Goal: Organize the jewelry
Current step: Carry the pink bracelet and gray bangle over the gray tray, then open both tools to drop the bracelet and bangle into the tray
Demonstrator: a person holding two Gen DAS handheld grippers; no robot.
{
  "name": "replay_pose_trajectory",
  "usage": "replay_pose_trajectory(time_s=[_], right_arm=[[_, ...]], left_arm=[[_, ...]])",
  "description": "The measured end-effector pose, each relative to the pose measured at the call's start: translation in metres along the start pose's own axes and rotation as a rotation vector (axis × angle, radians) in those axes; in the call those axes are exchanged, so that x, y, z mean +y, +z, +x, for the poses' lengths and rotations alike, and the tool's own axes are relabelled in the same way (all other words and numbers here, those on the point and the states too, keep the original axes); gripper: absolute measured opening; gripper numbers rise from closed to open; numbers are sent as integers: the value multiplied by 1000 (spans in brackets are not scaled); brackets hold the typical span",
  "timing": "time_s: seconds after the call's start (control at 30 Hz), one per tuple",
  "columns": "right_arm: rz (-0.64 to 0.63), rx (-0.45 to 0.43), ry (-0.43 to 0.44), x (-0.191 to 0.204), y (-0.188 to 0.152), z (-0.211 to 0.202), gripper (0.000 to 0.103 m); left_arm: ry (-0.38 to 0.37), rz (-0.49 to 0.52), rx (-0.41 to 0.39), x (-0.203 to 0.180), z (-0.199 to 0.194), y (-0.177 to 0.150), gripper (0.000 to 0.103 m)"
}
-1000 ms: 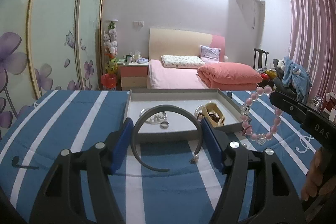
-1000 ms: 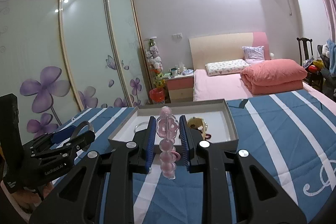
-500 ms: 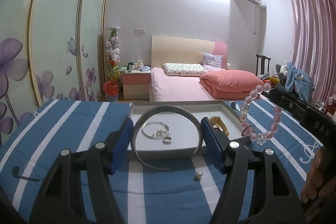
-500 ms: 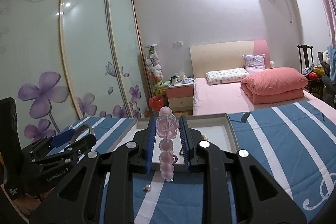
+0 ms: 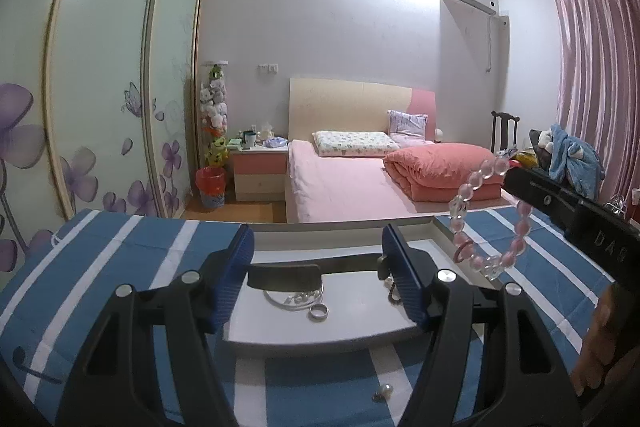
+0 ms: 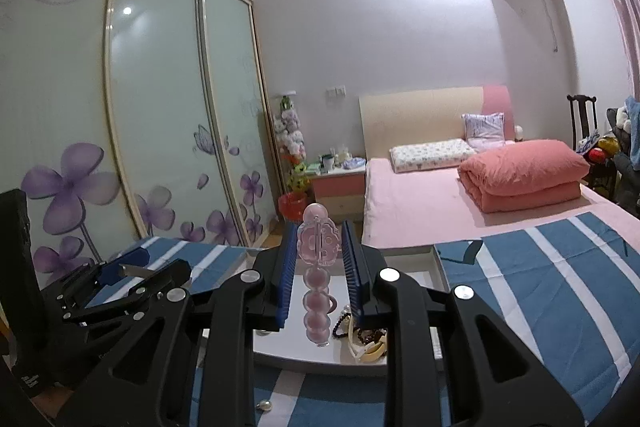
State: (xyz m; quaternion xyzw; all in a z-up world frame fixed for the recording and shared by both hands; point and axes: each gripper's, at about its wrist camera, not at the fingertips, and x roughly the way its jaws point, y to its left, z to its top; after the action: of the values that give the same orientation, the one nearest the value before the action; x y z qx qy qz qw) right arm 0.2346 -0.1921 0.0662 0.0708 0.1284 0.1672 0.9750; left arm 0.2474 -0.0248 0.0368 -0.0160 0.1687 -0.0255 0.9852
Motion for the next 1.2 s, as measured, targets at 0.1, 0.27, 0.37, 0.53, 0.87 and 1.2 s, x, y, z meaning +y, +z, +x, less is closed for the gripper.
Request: replay_pose_trajectory(time_s=[0.1,0.27,0.37,0.53,0.87,1.2], right_arm=[[1,31,-5,-3,-3,17,24],[20,78,-6,-13,-7,44,24],[38,116,3,-17,-11,60,24],[71,172,26,-20,-15,84,24],[101,209,14,-31,-22,93,37],[123,202,-9,-38,-19,90,38]], left_arm=[[2,-2,16,0,17,2,64],[-3,-9,33,2,42,2,64],[-1,-15,58,4,61,0,64],[2,-29,99,7,84,-6,64],[5,-33,134,11,103,-16,64],[4,-5,130,3,115,-18,67]])
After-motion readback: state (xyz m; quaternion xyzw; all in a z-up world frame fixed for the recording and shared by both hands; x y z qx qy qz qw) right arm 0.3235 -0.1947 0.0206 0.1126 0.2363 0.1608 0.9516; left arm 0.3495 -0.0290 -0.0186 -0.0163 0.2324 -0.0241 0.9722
